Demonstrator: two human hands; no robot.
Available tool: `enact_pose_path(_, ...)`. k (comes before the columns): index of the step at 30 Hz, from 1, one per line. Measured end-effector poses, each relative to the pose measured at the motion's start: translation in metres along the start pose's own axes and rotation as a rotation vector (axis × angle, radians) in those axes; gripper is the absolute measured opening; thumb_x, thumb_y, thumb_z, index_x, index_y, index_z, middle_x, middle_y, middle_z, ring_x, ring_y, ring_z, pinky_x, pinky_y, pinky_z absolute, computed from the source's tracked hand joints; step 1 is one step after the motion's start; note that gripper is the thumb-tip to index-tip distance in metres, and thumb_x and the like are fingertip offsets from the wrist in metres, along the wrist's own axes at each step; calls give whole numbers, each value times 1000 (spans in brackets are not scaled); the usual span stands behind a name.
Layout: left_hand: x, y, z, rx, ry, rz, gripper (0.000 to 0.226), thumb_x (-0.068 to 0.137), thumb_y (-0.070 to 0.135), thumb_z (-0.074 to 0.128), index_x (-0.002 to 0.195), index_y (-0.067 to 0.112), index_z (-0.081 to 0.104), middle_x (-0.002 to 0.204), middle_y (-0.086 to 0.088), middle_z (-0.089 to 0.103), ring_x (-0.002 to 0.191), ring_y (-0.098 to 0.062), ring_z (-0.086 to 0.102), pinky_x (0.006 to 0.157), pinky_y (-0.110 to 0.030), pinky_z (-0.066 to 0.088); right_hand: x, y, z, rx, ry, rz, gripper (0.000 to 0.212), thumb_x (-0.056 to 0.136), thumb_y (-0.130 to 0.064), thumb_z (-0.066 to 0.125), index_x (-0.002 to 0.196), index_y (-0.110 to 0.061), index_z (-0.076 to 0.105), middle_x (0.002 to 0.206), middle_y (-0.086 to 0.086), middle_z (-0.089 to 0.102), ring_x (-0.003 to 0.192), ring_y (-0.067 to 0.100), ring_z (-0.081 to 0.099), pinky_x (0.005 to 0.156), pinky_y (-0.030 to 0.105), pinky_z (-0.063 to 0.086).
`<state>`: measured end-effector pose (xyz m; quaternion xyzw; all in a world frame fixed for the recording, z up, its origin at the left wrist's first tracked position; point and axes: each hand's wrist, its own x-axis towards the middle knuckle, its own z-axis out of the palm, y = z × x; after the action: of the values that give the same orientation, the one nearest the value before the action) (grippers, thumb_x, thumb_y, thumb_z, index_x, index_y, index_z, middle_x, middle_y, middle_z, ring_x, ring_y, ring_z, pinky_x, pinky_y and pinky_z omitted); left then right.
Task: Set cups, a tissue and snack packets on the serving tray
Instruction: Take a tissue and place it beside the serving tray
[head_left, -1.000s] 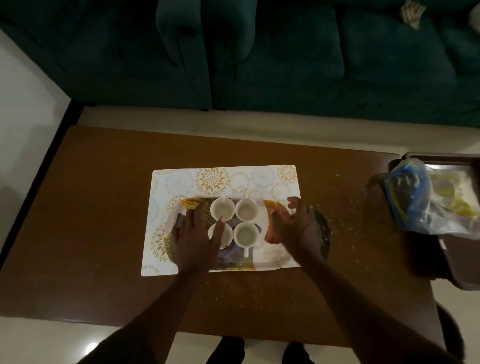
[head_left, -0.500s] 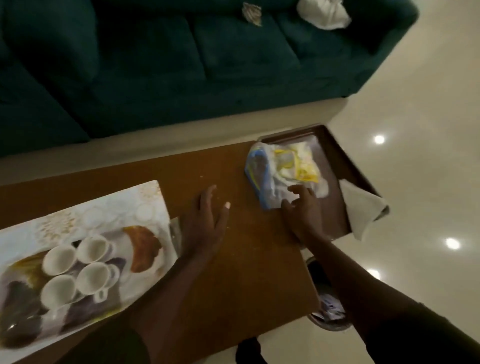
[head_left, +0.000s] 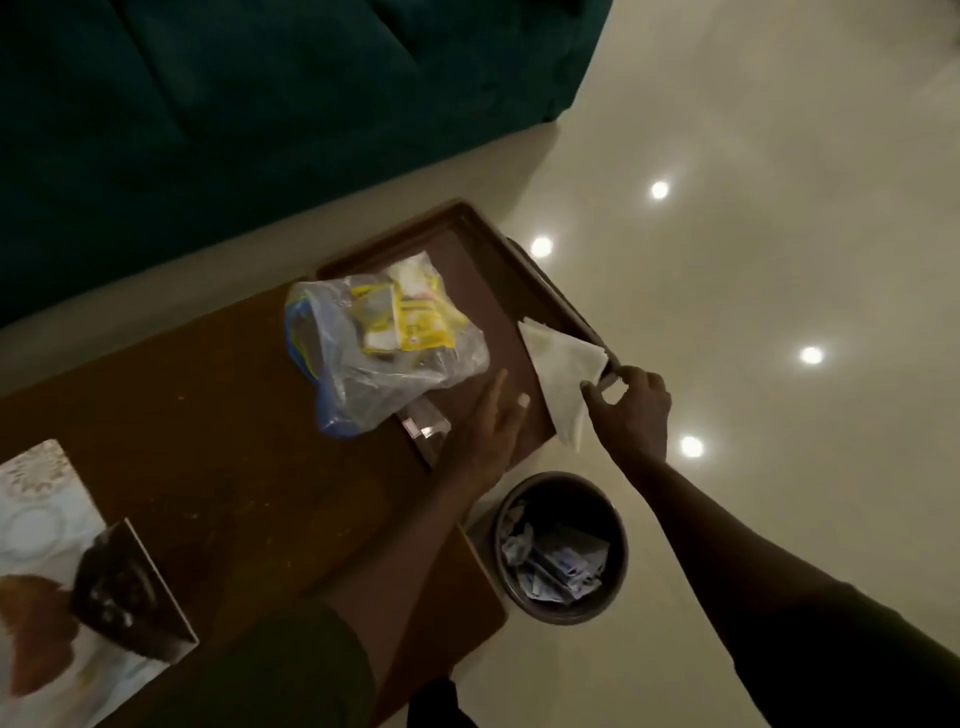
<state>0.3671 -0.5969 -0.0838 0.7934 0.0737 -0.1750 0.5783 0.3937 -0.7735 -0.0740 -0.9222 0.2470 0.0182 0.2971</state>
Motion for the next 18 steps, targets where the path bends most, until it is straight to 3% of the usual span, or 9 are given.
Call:
enact_pose_path(4, 7, 5, 24, -77, -122, -77, 59, 94, 56, 39, 148, 33, 30, 155, 1, 35, 140, -17, 36, 114, -43, 33, 18, 7, 12, -40, -68, 33, 42, 79, -53, 66, 96, -15, 61, 131, 9, 38, 126, 29, 33, 87, 36, 40)
enact_pose_path(7, 9, 1, 24, -57, -107, -73, 57, 94, 55, 40, 145, 31, 36, 150, 1, 43, 134, -14, 42, 107, -33, 37, 31, 6, 24, -122, -101, 58, 52, 79, -55, 64, 111, -14, 61, 129, 11, 36, 123, 32, 32, 87, 39, 43)
enact_pose_path(11, 12, -10, 3, -6, 4, -59, 49, 95, 47, 46, 138, 24, 47, 136, -3, 56, 110, -6, 52, 90, -24, 40, 34, -4, 32, -204, -35, 64, 37, 82, -44, 60, 100, -13, 68, 128, 11, 36, 119, 34, 34, 92, 43, 42)
enact_pose_path(14, 17, -12, -11, -65, 113, -97, 43, 94, 42, 51, 131, 20, 54, 124, -6, 61, 109, -14, 57, 95, -33, 47, 24, -17, 34, -35, 15, 11, 20, 81, -34, 62, 87, -15, 67, 125, 8, 43, 119, 29, 38, 88, 34, 40)
enact_pose_path(16, 17, -10, -17, -156, 127, -145, 38, 95, 44, 49, 124, 22, 58, 122, -4, 63, 114, -20, 58, 97, -38, 48, 10, -36, 35, 191, 25, -38, 13, 80, -26, 63, 78, -13, 61, 102, 6, 57, 103, 24, 55, 75, 31, 48)
enact_pose_path(18, 13, -3, -24, -345, 97, -216, 36, 94, 52, 45, 116, 27, 61, 118, 1, 66, 111, -20, 61, 88, -36, 54, -8, -63, 35, 423, -32, -49, 5, 79, -21, 63, 83, -19, 61, 81, -4, 63, 81, 15, 65, 64, 28, 54)
